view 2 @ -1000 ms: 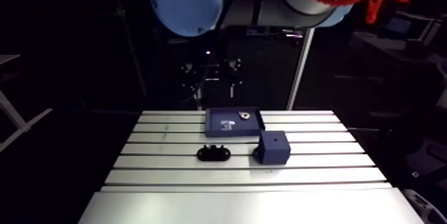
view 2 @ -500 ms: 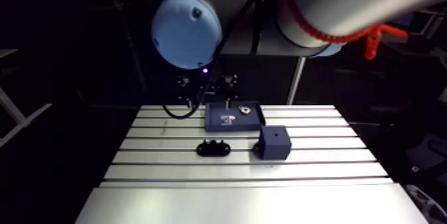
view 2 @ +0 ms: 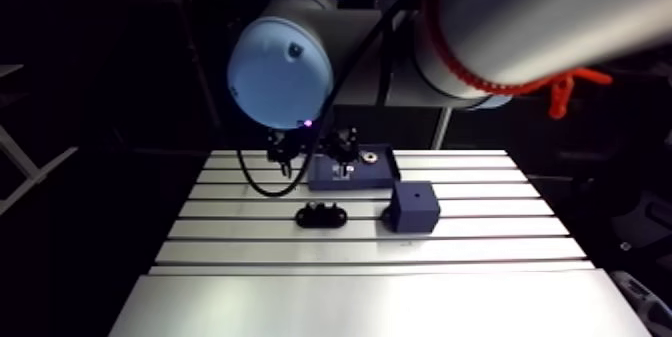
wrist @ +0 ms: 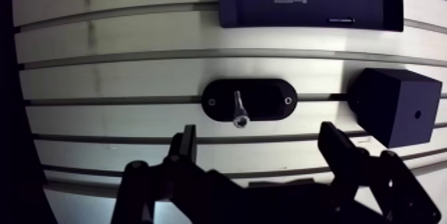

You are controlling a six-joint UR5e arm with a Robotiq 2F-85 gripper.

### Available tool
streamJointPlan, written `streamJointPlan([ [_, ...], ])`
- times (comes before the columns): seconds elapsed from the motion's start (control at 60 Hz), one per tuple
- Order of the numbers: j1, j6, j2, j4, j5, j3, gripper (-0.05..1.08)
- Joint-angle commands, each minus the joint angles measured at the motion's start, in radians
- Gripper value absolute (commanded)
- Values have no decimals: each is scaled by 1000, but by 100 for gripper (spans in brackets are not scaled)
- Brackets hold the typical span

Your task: Pick up the M10 bolt and insert it into the hole until fully seated.

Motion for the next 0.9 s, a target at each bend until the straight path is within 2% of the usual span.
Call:
streamJointPlan([
  [0.017, 3, 2, 7, -24, -4, 21, 1],
  [0.2, 7, 4, 14, -26, -2, 24, 2],
  [0.583, 8, 0, 35, -64, -4, 38, 31],
  [0.9, 8, 1, 49, -70, -4, 42, 35],
])
